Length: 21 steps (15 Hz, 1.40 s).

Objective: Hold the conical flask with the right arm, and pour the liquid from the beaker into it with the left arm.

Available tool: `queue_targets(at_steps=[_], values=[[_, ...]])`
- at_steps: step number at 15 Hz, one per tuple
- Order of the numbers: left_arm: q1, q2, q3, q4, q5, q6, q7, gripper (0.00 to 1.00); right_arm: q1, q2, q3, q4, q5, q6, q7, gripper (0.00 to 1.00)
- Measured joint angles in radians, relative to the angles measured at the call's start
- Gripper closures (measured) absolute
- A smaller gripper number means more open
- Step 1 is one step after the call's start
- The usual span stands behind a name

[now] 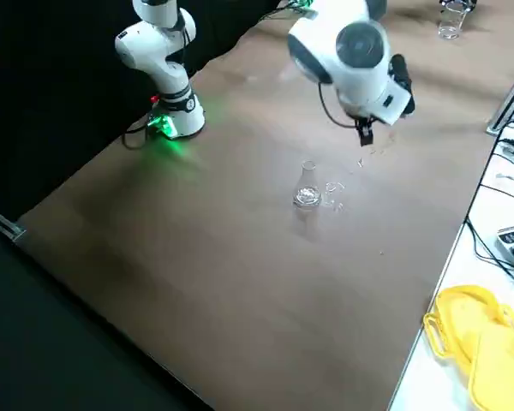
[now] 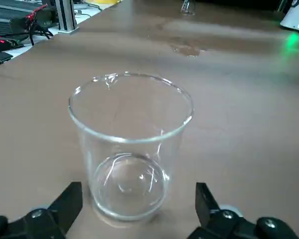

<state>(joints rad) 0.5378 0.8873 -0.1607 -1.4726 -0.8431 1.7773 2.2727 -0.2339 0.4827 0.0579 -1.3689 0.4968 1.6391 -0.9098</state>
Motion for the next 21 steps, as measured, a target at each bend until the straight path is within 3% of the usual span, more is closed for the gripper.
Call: queue_targets(at_steps=[4,7,8,12,18,21], values=[[0.010,-0.057,-0.001,0.016,0.037,-0.003,-0.043,0.00,0.104,-0.047,0.000,0.014,-0.133,0.010,0.282,0.04],[0.003,-0.149,-0.015,0.024,0.150,-0.010,-0.224,0.00,0.154,-0.087,-0.001,0.018,-0.215,0.010,0.476,0.01],[-0.018,-0.217,-0.022,0.026,0.229,-0.013,-0.377,0.00,0.173,-0.120,0.000,0.021,-0.282,0.008,0.552,0.00],[-0.099,-0.337,-0.023,0.026,0.332,-0.014,-0.675,0.00,0.182,-0.205,-0.001,0.022,-0.343,-0.083,0.691,0.00],[-0.220,-0.464,-0.028,0.021,0.548,-0.014,-1.209,0.00,0.237,-0.347,0.001,0.021,-0.410,-0.265,0.936,0.00],[-0.283,-0.509,-0.029,0.018,0.673,-0.022,-1.534,0.00,0.254,-0.419,0.000,-0.016,-0.422,-0.285,1.002,0.00]])
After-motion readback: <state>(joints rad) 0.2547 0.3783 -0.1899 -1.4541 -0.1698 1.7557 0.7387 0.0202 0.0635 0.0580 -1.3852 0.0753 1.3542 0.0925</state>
